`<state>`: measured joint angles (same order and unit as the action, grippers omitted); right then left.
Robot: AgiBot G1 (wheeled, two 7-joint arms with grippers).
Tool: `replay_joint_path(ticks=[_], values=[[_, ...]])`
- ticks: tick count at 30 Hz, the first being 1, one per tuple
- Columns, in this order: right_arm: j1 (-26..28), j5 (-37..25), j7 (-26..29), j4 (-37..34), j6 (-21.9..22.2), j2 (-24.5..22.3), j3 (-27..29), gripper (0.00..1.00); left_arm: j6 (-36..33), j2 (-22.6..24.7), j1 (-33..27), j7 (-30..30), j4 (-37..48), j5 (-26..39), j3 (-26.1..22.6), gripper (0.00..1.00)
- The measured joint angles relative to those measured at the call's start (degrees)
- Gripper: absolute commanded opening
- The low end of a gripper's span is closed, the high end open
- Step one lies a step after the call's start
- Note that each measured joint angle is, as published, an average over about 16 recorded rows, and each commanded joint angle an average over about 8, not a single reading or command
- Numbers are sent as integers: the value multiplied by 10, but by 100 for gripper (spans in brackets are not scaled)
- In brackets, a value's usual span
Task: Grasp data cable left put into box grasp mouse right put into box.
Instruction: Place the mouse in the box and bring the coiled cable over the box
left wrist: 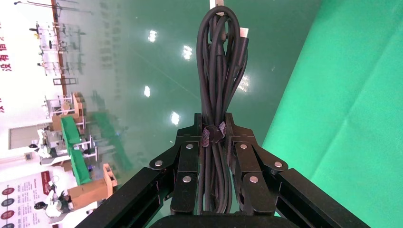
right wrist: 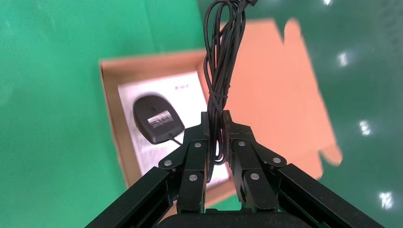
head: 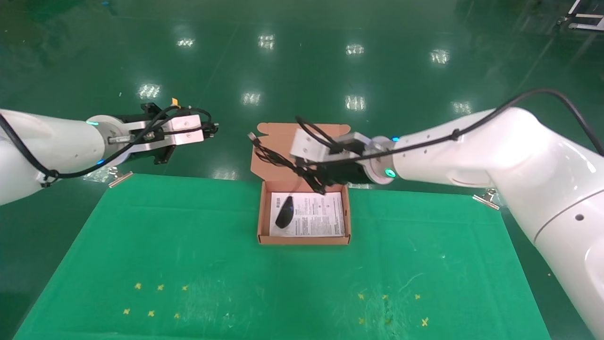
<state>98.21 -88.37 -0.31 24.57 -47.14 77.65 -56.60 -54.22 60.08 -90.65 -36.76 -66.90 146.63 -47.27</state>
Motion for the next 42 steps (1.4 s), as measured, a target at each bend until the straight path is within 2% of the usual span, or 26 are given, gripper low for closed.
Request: replay_joint_path(ticks=[19, 20, 21, 27, 28, 42], values=[[-48, 41, 26, -18, 48, 7, -57, 0, 0, 0, 0, 0, 0, 0, 0, 0], [-48, 43, 27, -18, 50, 7, -61, 3, 0, 0, 0, 0, 0, 0, 0, 0], [-49, 45, 29, -17, 52, 7, -65, 14, 0, 0, 0, 0, 0, 0, 0, 0], [-49, 53, 40, -17, 61, 8, -84, 89, 0, 0, 0, 0, 0, 0, 0, 0], [-48, 55, 41, -17, 61, 8, -86, 98, 0, 0, 0, 0, 0, 0, 0, 0], [-50, 62, 48, 6, 66, -8, -92, 100, 17, 5, 13, -3, -3, 0, 0, 0]])
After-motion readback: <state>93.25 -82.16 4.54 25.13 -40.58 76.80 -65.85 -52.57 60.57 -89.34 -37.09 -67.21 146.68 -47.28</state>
